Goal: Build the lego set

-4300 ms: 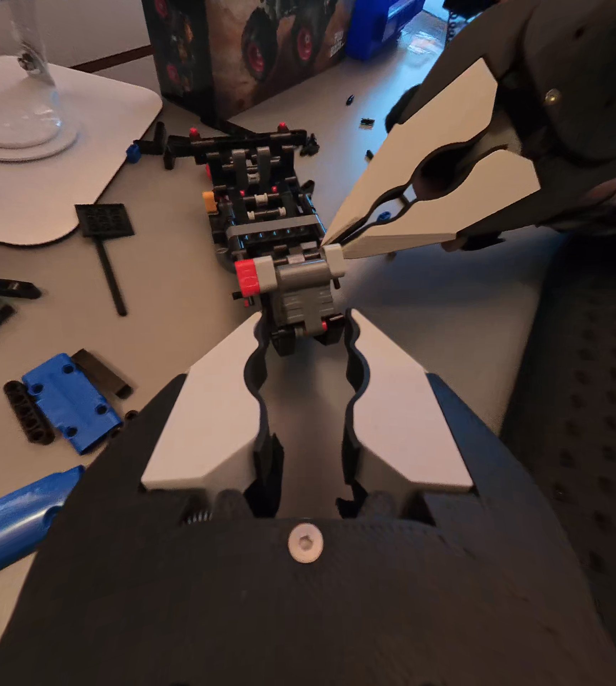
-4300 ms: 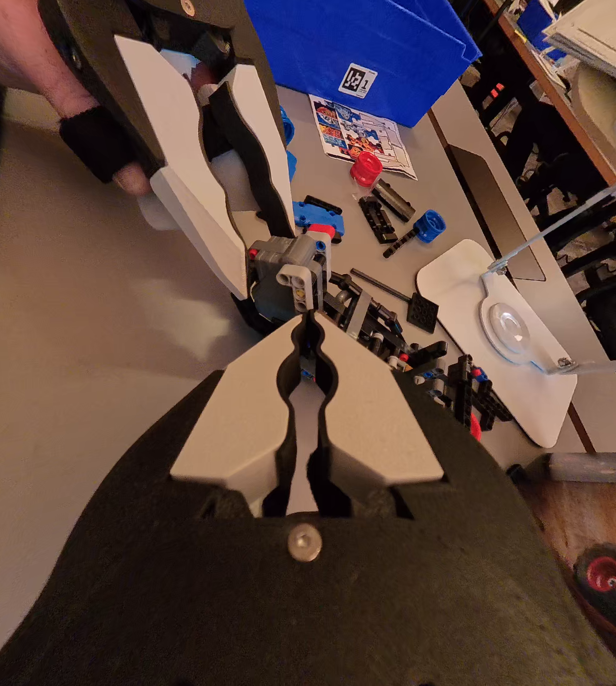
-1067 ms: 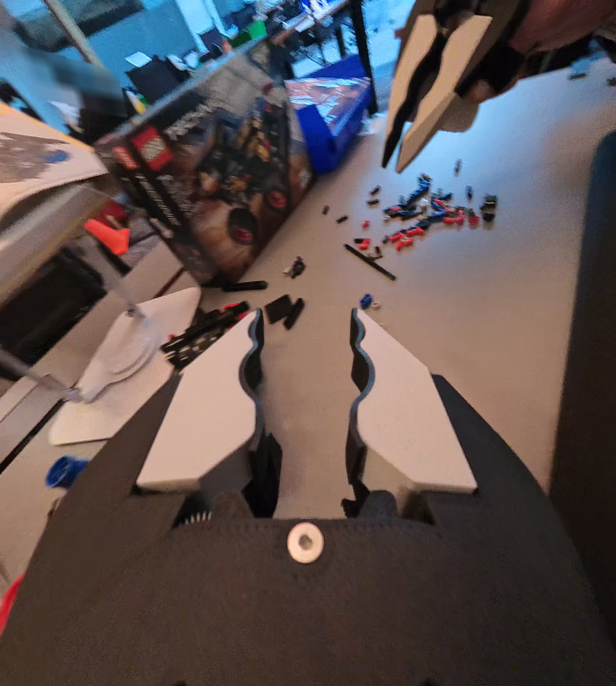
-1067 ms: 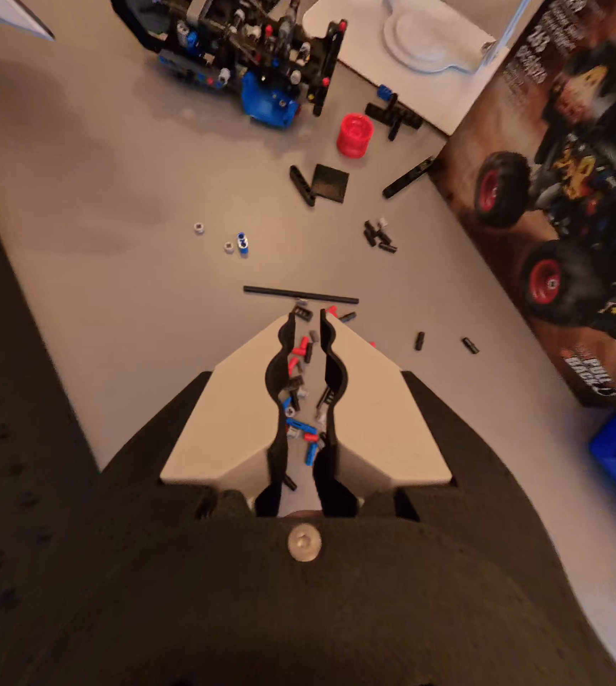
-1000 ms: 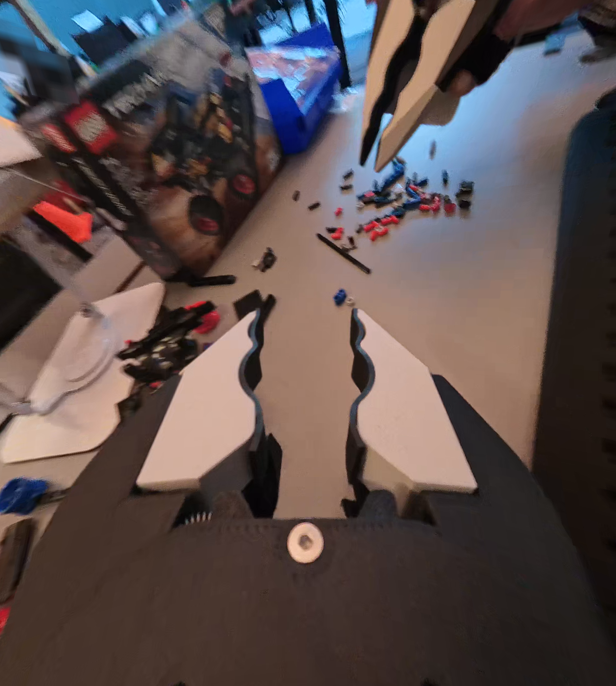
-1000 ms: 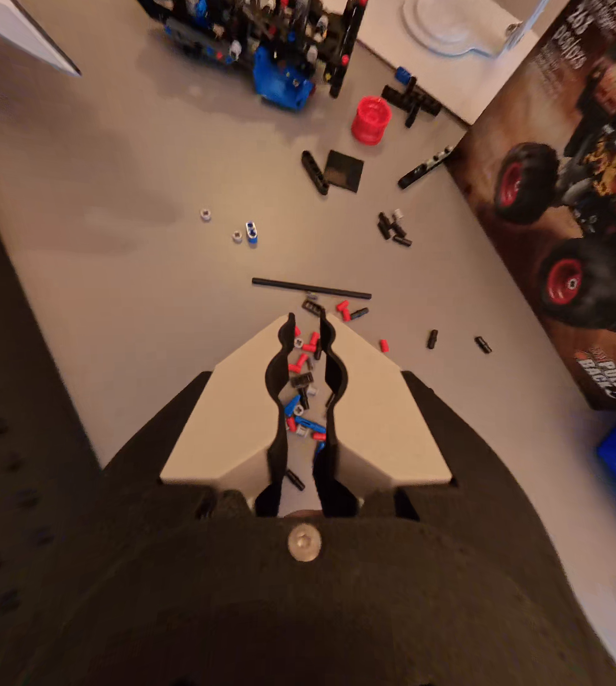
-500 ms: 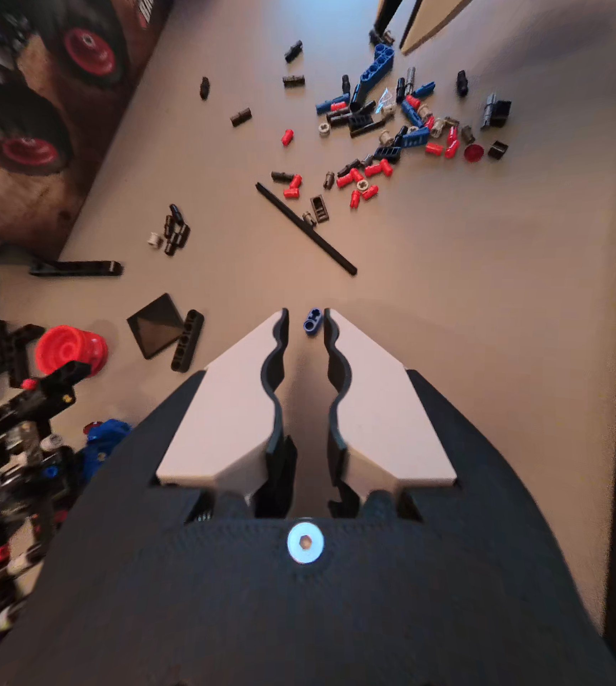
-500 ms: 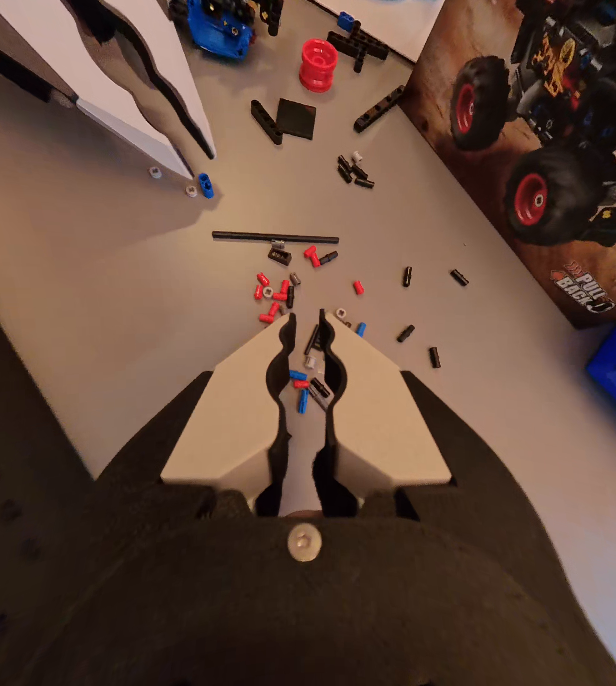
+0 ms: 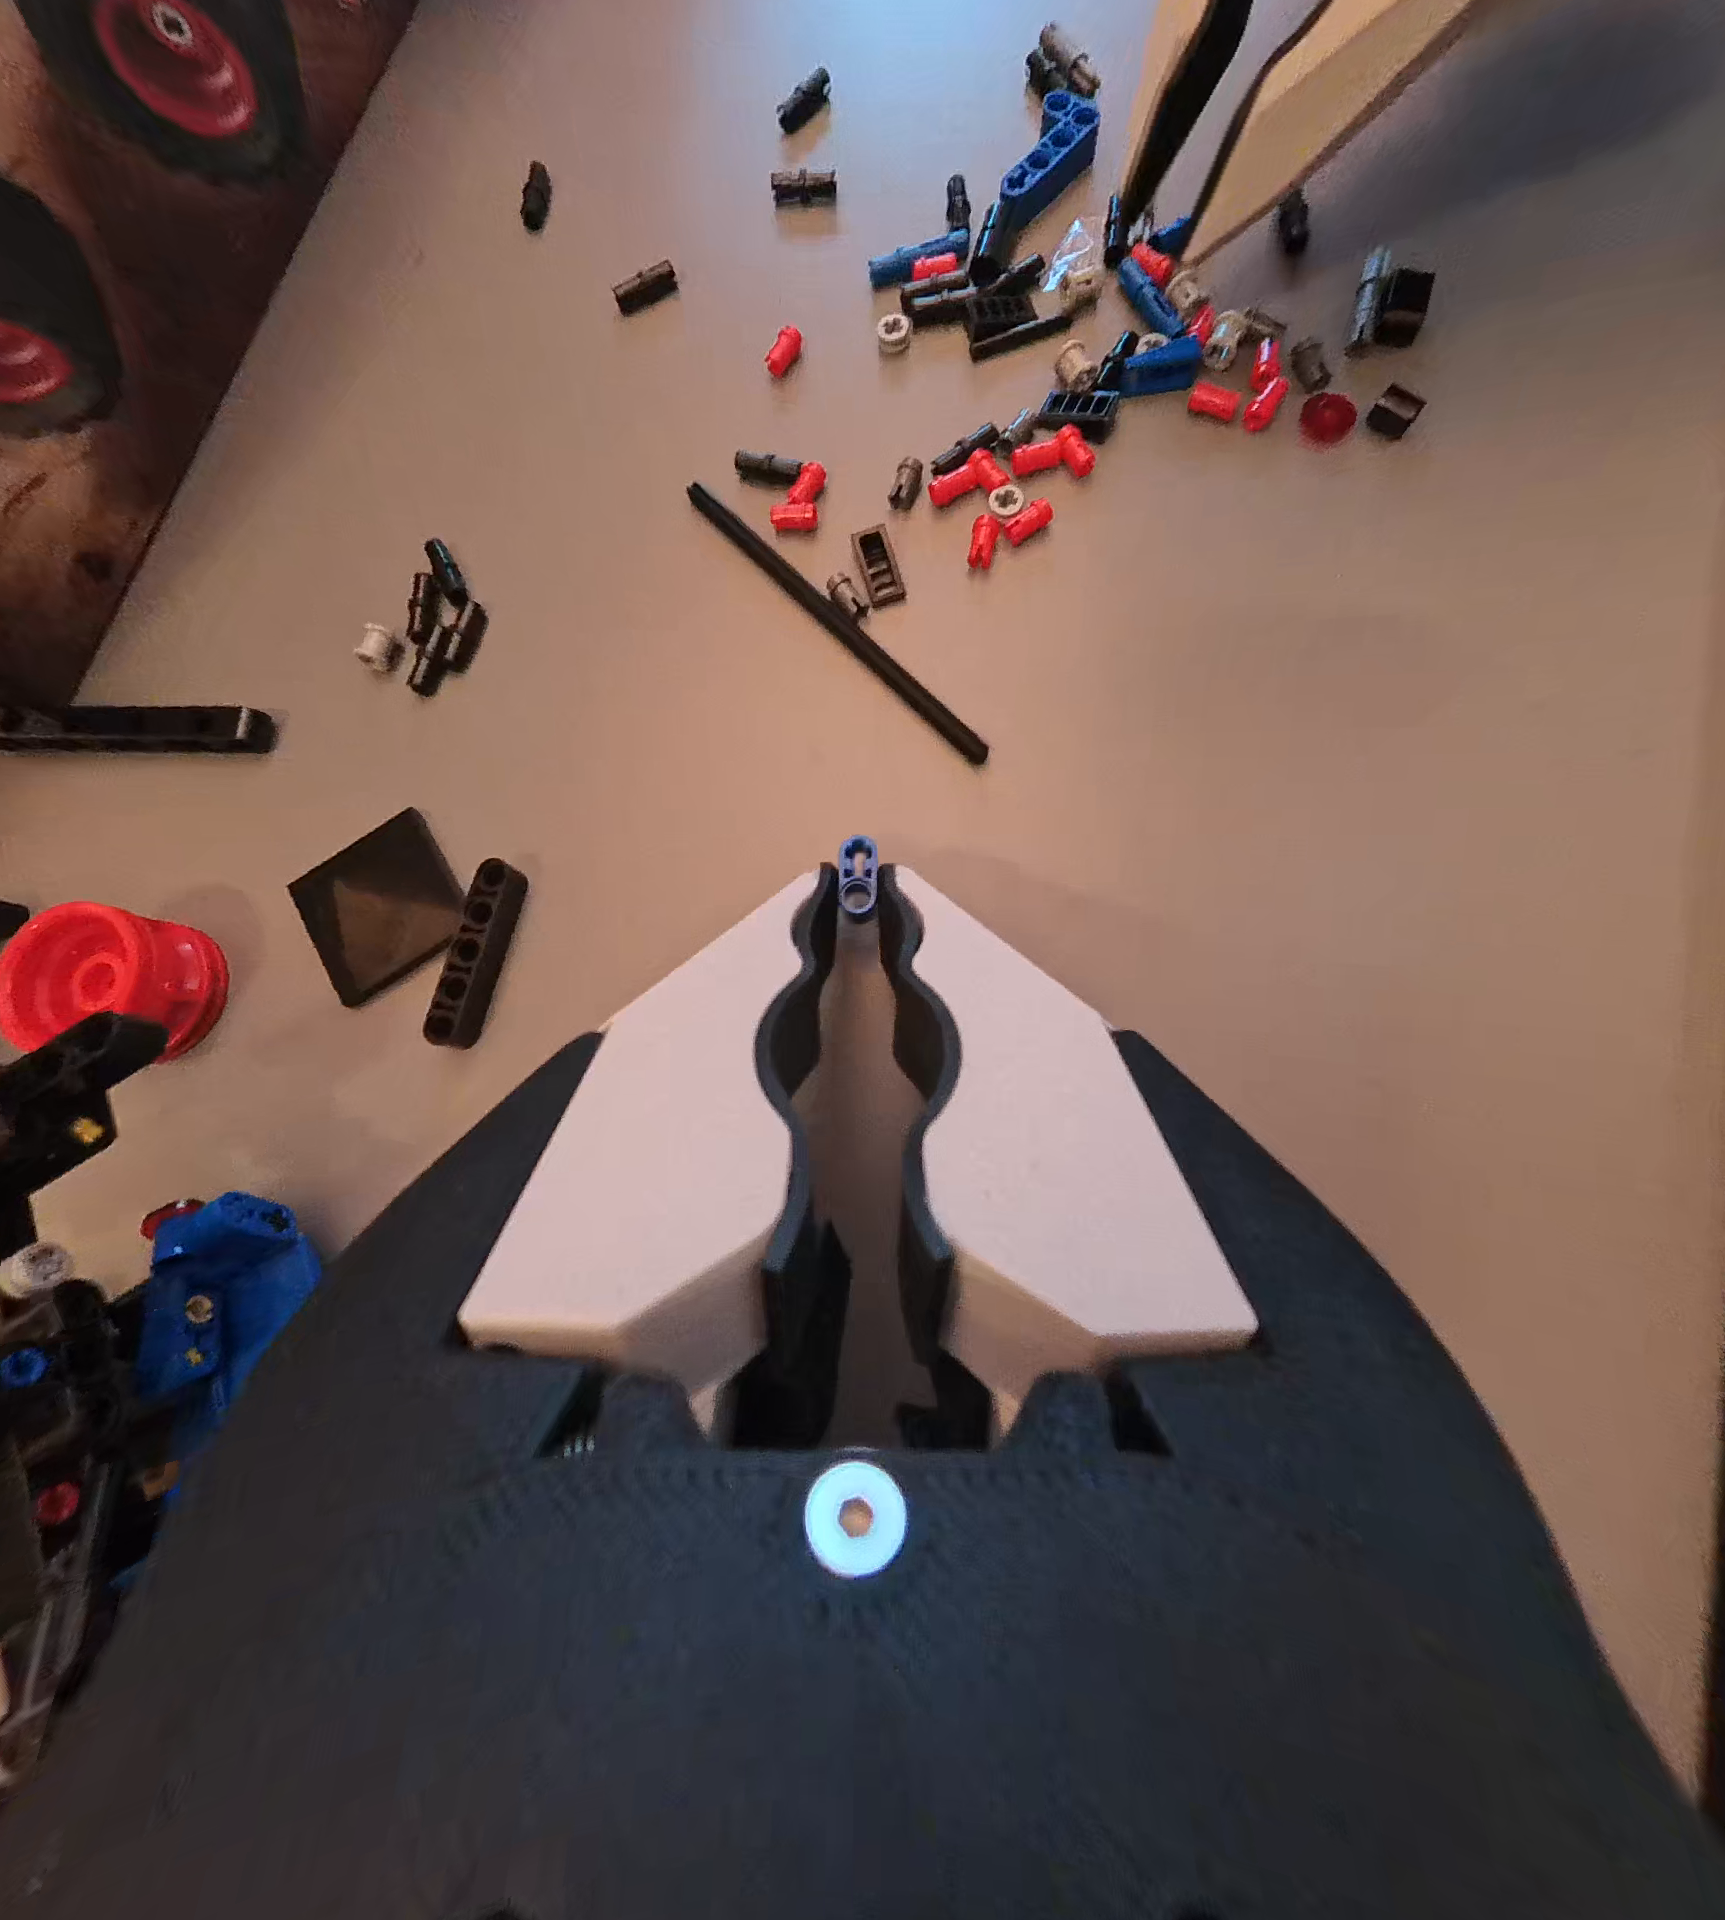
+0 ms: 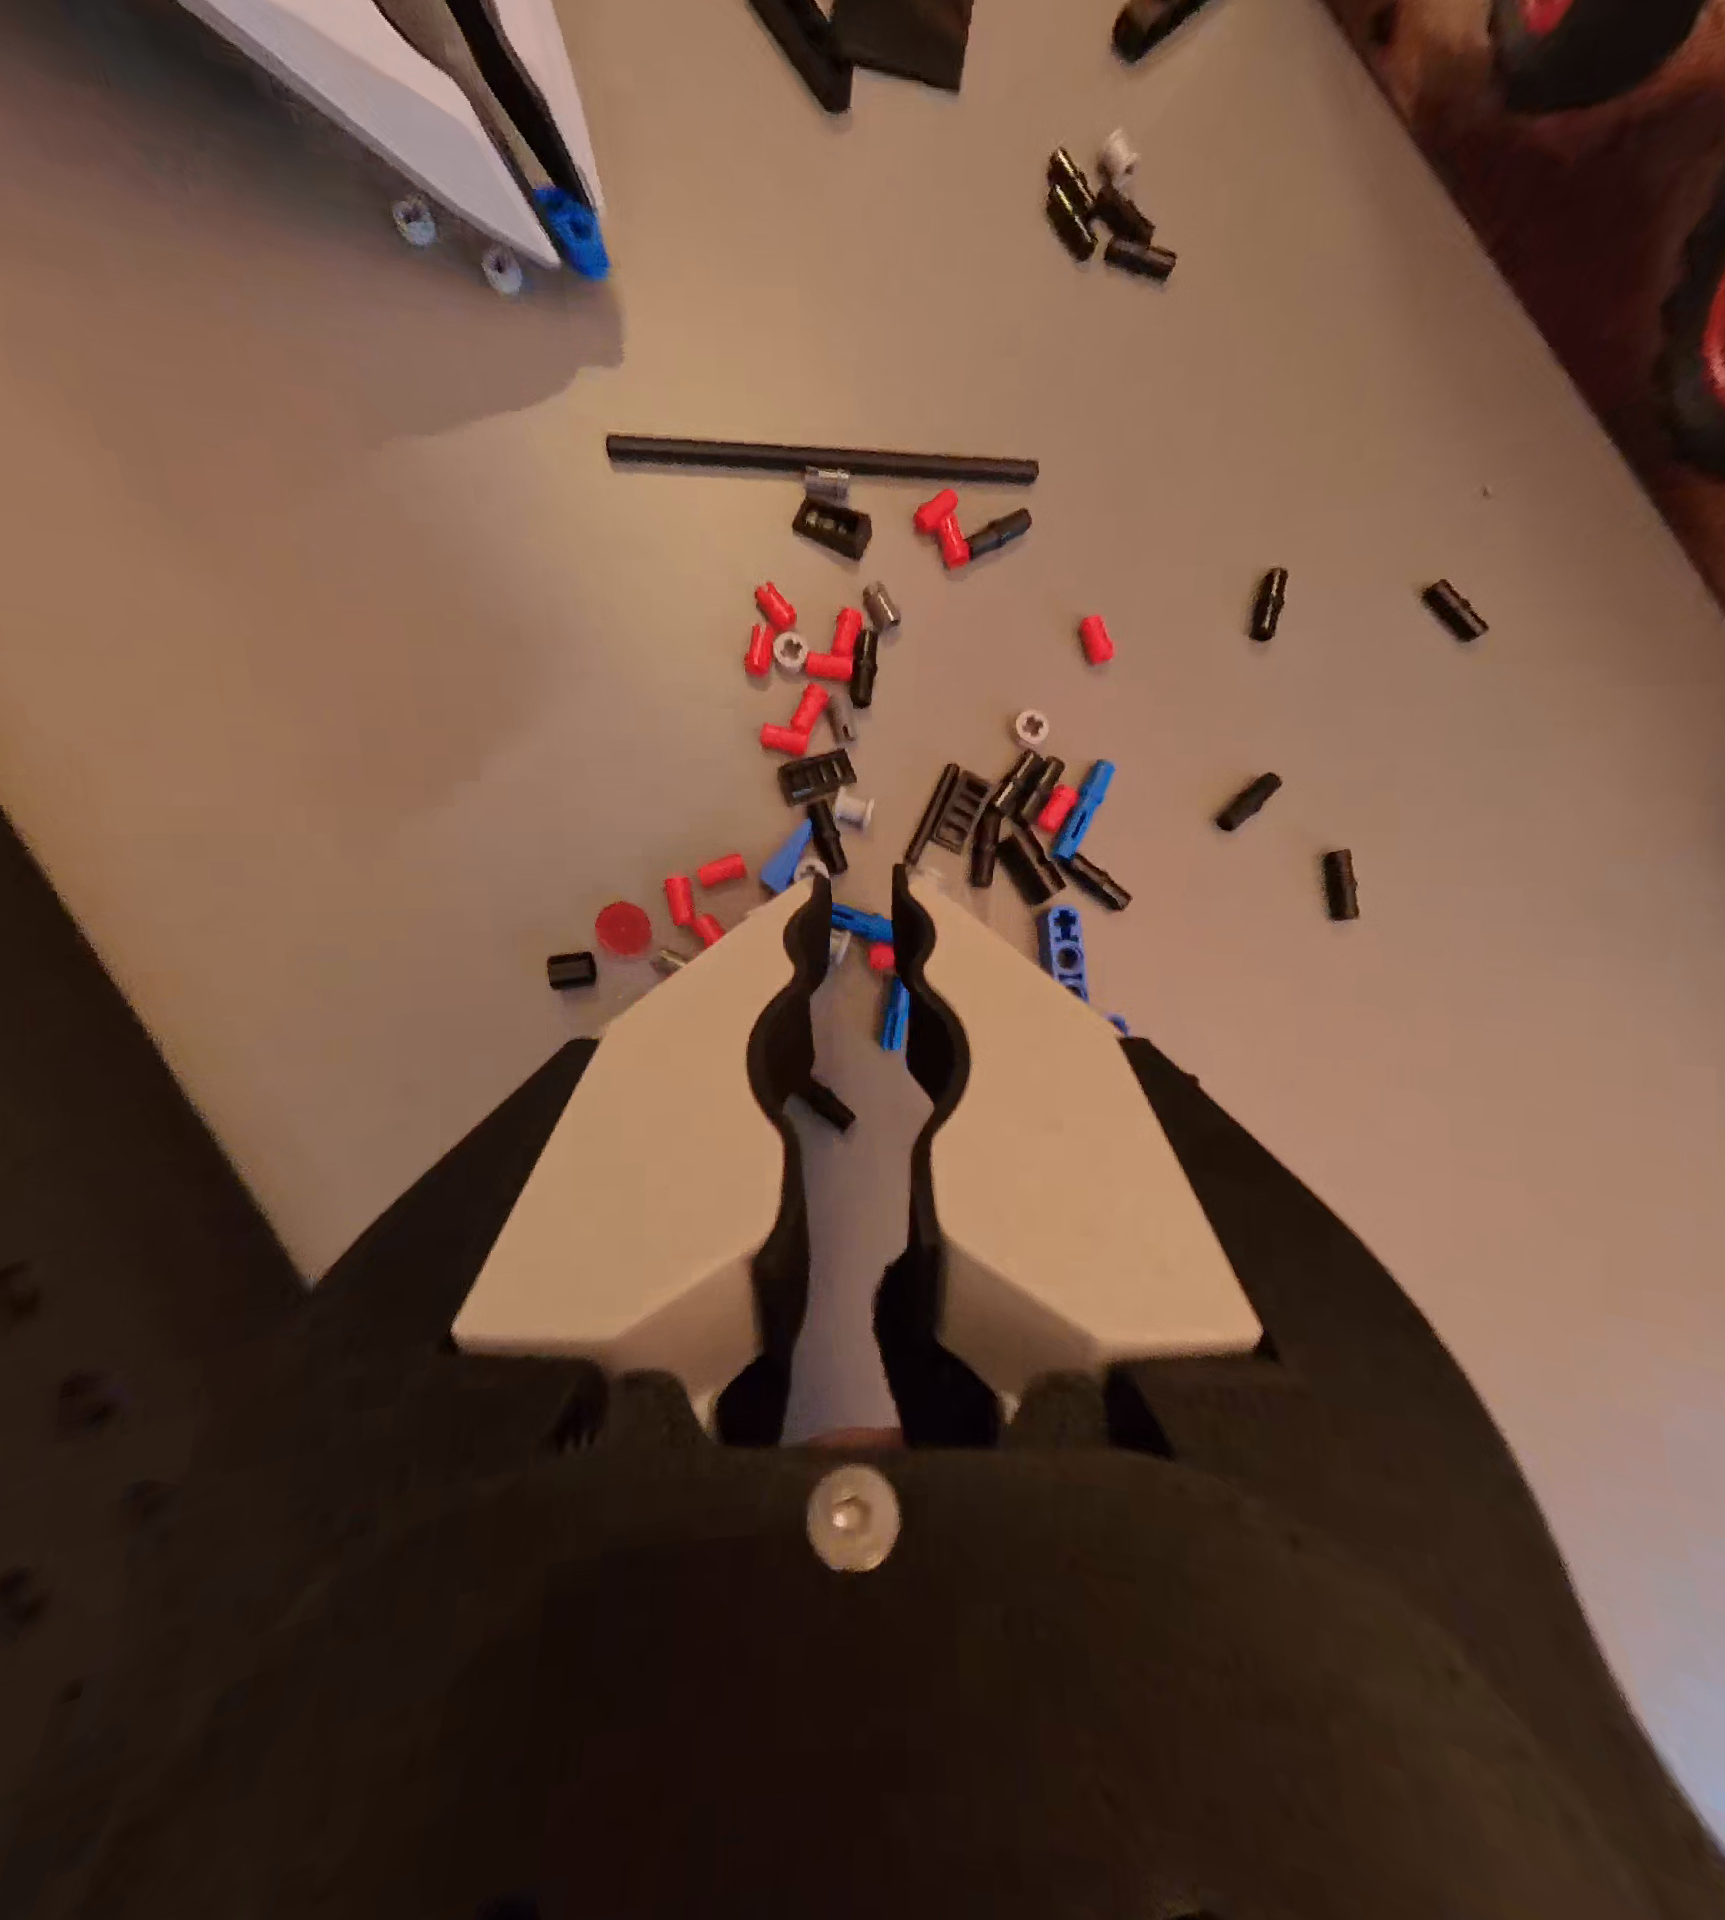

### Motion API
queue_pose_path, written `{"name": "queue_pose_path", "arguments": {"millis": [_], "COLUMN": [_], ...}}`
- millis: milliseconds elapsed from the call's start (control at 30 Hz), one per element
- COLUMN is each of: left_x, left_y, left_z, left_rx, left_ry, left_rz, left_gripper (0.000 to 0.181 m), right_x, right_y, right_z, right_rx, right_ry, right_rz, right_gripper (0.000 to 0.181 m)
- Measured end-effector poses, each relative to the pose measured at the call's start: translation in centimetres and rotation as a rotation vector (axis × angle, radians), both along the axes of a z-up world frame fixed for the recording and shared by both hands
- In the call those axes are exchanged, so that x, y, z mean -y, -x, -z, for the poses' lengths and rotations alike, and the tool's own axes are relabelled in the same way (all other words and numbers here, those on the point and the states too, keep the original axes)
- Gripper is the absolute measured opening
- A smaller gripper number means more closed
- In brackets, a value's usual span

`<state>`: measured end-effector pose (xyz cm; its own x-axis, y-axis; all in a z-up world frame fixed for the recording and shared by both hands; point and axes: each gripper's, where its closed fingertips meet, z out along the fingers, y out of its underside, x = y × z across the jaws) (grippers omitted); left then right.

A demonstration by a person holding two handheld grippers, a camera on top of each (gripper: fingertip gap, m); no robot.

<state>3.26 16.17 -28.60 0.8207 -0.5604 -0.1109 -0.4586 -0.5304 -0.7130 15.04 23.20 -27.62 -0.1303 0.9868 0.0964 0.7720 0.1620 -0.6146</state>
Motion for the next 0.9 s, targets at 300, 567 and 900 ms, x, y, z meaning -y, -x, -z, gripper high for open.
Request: {"name": "queue_pose_path", "arguments": {"millis": [300,567,900], "left_x": [2.7,3.7,4.0], "left_y": [-4.9,-6.4,-6.6], "left_z": [-1.2,0.2,0.0], "left_rx": [-0.003,0.022,0.048], "left_ry": [0.001,0.068,0.070], "left_rz": [0.150,0.190,0.207], "left_gripper": [0.006,0.005,0.019], "right_x": [-1.2,-4.6,-8.7], "right_y": [-0.6,1.0,1.5], "right_z": [0.6,-1.2,-0.2], "right_rx": [0.070,0.046,0.091], "right_ry": [-0.056,-0.078,-0.089], "right_rz": [-0.103,-0.042,0.084], "right_gripper": [0.004,0.006,0.010]}}
